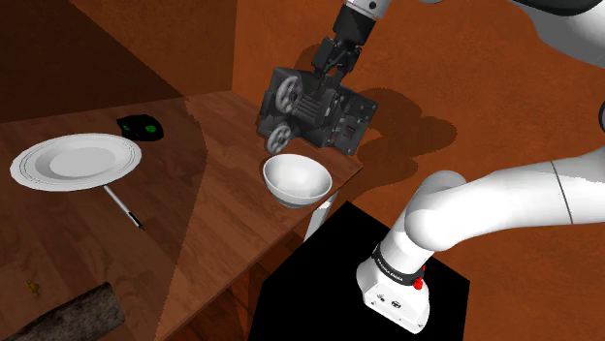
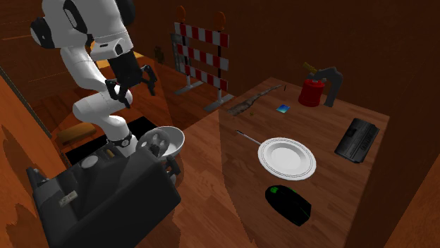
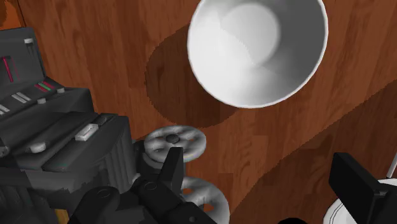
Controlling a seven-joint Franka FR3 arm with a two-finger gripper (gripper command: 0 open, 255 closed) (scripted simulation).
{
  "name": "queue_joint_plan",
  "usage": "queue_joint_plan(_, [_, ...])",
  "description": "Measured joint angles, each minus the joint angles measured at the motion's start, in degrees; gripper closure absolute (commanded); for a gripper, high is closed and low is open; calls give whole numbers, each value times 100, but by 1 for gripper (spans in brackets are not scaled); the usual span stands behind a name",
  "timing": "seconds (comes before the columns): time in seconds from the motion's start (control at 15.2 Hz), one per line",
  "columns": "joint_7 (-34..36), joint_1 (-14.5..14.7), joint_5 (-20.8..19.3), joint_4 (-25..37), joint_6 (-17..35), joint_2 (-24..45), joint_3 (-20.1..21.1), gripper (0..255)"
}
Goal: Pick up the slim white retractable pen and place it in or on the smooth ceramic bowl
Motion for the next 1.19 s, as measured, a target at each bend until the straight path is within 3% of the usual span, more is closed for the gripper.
queue_joint_plan(0.46, [345,144,301,-164,683,542,363,0])
queue_joint_plan(1.19, [1070,419,731,43,2168,2203,1155,0])
